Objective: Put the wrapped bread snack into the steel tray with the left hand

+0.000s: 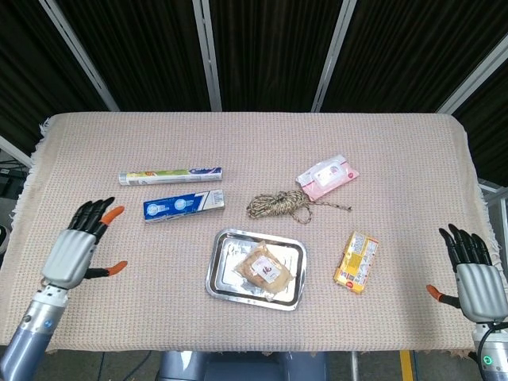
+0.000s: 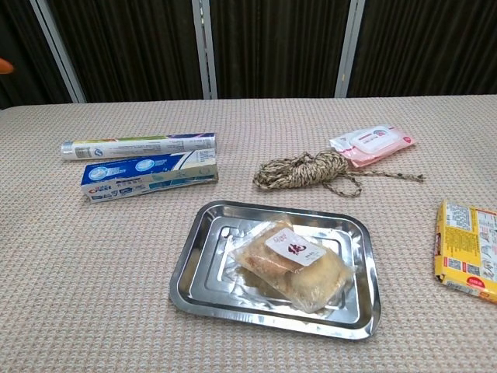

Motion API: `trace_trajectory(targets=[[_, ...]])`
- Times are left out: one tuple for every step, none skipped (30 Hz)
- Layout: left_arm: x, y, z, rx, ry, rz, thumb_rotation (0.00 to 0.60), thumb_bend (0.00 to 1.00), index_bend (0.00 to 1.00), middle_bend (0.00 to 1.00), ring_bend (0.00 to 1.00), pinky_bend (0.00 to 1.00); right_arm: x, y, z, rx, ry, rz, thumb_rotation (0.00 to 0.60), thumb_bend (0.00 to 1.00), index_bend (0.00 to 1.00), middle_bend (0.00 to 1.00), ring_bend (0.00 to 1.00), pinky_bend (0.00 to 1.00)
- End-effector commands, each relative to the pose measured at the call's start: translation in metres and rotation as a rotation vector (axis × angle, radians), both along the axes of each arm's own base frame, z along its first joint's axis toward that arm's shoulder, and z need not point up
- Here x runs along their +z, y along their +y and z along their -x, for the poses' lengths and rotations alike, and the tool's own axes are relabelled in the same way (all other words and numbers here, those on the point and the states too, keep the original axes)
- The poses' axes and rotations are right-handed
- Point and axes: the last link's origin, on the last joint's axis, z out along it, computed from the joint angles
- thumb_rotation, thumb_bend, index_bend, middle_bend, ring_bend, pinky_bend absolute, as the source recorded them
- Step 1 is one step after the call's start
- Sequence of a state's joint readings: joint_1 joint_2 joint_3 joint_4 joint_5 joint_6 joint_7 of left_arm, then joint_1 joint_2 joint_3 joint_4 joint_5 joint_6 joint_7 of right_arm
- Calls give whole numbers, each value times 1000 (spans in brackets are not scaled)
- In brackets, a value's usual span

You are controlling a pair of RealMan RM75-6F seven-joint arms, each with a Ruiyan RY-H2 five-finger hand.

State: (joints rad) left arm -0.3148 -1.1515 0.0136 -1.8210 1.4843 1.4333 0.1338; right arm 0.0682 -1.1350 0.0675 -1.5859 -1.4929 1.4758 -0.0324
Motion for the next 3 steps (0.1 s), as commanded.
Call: trace_trajectory(targets=[[13, -16, 20, 56, 21, -26, 540, 106, 120, 0, 0, 0, 0, -1, -1, 5, 0, 1, 600, 0, 7, 0, 0, 0], [16, -20, 24, 68, 21, -37, 541, 105, 120, 0, 0, 0, 0, -1, -1, 7, 0, 3, 600, 0, 7, 0, 0, 0], [17, -22, 27, 75, 20, -41, 541, 105, 120, 0, 0, 0, 0, -2, -1, 9, 0, 4, 600, 0, 7, 0, 0, 0]])
